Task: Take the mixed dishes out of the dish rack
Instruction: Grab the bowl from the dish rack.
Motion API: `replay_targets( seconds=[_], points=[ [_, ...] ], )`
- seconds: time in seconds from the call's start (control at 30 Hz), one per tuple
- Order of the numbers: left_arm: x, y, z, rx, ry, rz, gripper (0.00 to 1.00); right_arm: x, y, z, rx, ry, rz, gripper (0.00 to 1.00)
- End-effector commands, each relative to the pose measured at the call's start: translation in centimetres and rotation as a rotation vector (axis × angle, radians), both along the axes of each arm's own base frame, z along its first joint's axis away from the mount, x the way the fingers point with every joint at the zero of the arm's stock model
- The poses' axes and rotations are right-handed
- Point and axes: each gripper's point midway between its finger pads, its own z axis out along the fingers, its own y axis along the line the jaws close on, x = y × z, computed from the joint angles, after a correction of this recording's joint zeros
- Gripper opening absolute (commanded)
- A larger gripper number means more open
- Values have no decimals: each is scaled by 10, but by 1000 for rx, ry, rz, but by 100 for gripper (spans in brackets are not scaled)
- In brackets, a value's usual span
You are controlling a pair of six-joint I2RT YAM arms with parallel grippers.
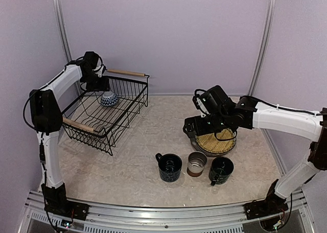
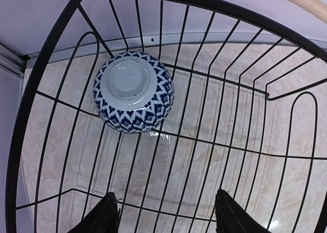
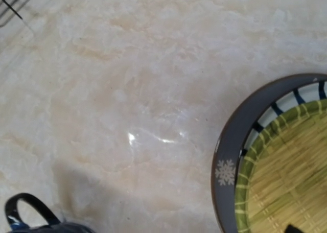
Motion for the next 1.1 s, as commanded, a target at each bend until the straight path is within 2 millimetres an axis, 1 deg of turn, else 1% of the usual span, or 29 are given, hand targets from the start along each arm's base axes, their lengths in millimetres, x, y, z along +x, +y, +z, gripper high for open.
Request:
replay_targets(
  seconds=[0.0, 0.03, 0.07, 0.1, 0.13, 0.17, 0.3, 0.4, 0.5, 0.57, 0.6, 0.73, 0.87, 1.0, 1.07],
  points=[
    [14, -5, -8, -34, -14, -34, 60, 3, -1, -14, -43, 67, -20, 100],
    [18, -7, -15, -39, -7, -40, 59, 5, 0, -14, -47, 70, -26, 100],
    [23, -8, -17, -40, -12, -40, 59, 6, 1, -14, -48, 72, -29, 100],
    [28, -7, -17, -38, -18, -34, 56, 7, 2, -12, -44, 72, -34, 100],
    [33, -6, -25, -36, -11, -27, 50, 9, 3, -12, -39, 74, -42, 100],
    [38, -7, -25, -41, -19, -26, 47, 10, 5, -11, -32, 76, -44, 100],
    [57, -5, -36, -38, -51, -33, 45, 12, 9, -7, -13, 83, -52, 100],
    [69, -2, -38, -35, -83, -39, 45, 12, 9, -9, -22, 96, -61, 100],
    [79, 0, -42, -43, -111, -31, 57, 12, 7, -10, -28, 104, -77, 100],
    [85, 1, -43, -35, -126, -22, 58, 12, 7, -11, -23, 109, -79, 100],
    [89, 3, -49, -29, -125, -17, 59, 12, 8, -11, -19, 110, -82, 100],
    [97, 4, -58, -28, -137, -21, 63, 13, 11, -13, -9, 120, -81, 100],
    [102, 8, -70, -28, -126, -14, 72, 12, 11, -14, -6, 126, -82, 100],
    [109, 16, -77, -3, -139, 12, 86, 12, 12, -14, -4, 127, -83, 100],
    [112, 20, -79, 8, -146, 33, 88, 12, 13, -15, -4, 129, -82, 100]
  ],
)
